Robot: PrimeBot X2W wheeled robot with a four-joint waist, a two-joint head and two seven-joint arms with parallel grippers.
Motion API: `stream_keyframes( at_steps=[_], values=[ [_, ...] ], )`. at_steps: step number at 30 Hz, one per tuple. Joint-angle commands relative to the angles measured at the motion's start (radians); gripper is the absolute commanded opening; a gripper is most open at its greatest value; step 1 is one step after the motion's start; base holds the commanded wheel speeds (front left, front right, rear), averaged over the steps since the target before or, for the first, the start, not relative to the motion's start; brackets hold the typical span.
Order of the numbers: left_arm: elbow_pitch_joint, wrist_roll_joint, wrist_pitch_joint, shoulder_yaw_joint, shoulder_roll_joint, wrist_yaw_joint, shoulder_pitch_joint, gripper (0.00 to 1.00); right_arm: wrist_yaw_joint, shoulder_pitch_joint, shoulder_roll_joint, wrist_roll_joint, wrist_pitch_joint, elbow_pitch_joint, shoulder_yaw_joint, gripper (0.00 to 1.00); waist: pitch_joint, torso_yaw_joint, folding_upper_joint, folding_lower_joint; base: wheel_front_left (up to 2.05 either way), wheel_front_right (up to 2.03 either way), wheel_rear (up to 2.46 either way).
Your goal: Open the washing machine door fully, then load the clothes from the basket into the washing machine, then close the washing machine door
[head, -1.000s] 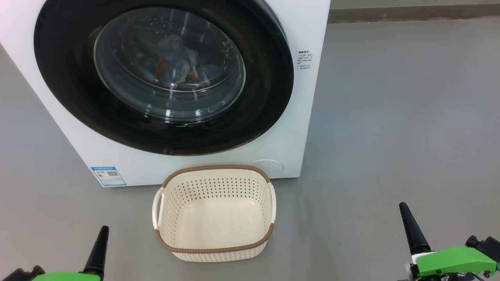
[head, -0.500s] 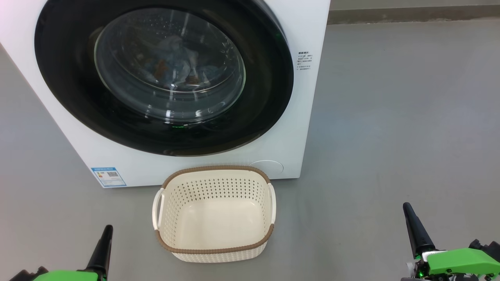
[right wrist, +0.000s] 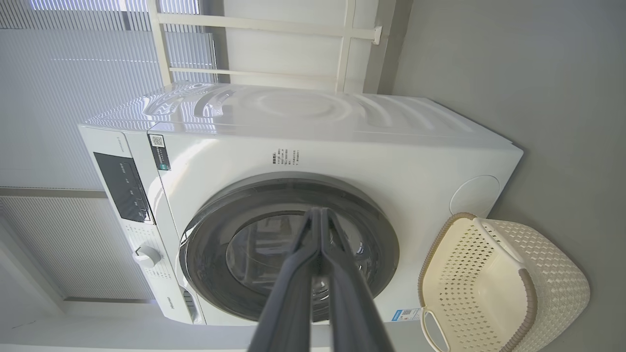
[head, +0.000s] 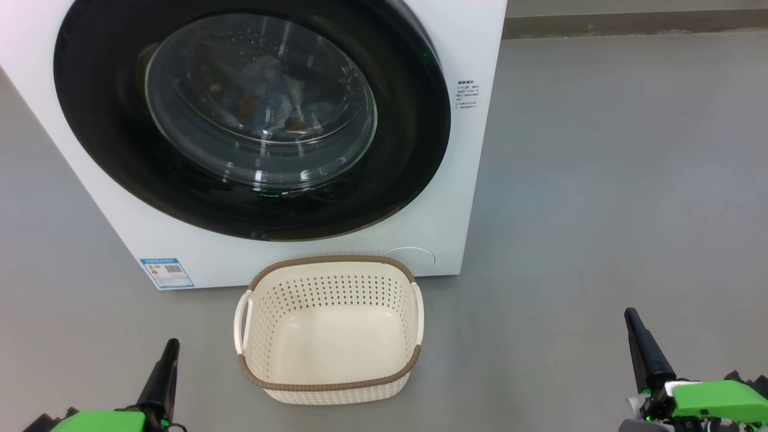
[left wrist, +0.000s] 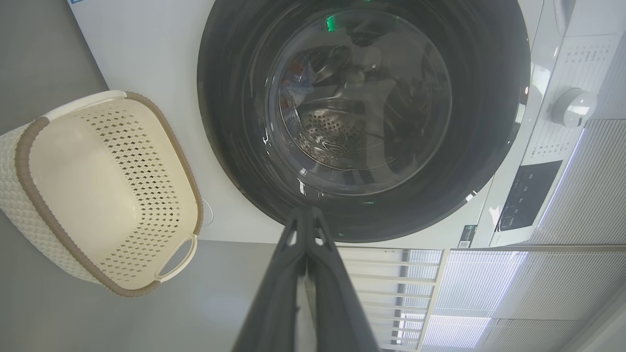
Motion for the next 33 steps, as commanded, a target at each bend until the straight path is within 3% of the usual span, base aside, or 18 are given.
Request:
stream_keyframes(
  at_steps=[1,33],
  values=[
    [-0.015,-0.020,0.009,0.040,0.008,-0.003,-0.048,0.00,-0.001,-0.050,-0.009,0.038,0.014,-0.024,0.017,0.00,0.000,0.000,0.0000,0.0000,0.00,0.00,0.00],
    [-0.015,-0.022,0.014,0.044,0.005,-0.003,-0.050,0.00,-0.001,-0.051,-0.001,0.037,0.025,-0.023,0.006,0.00,0.000,0.000,0.0000,0.0000,0.00,0.00,0.00]
  ],
)
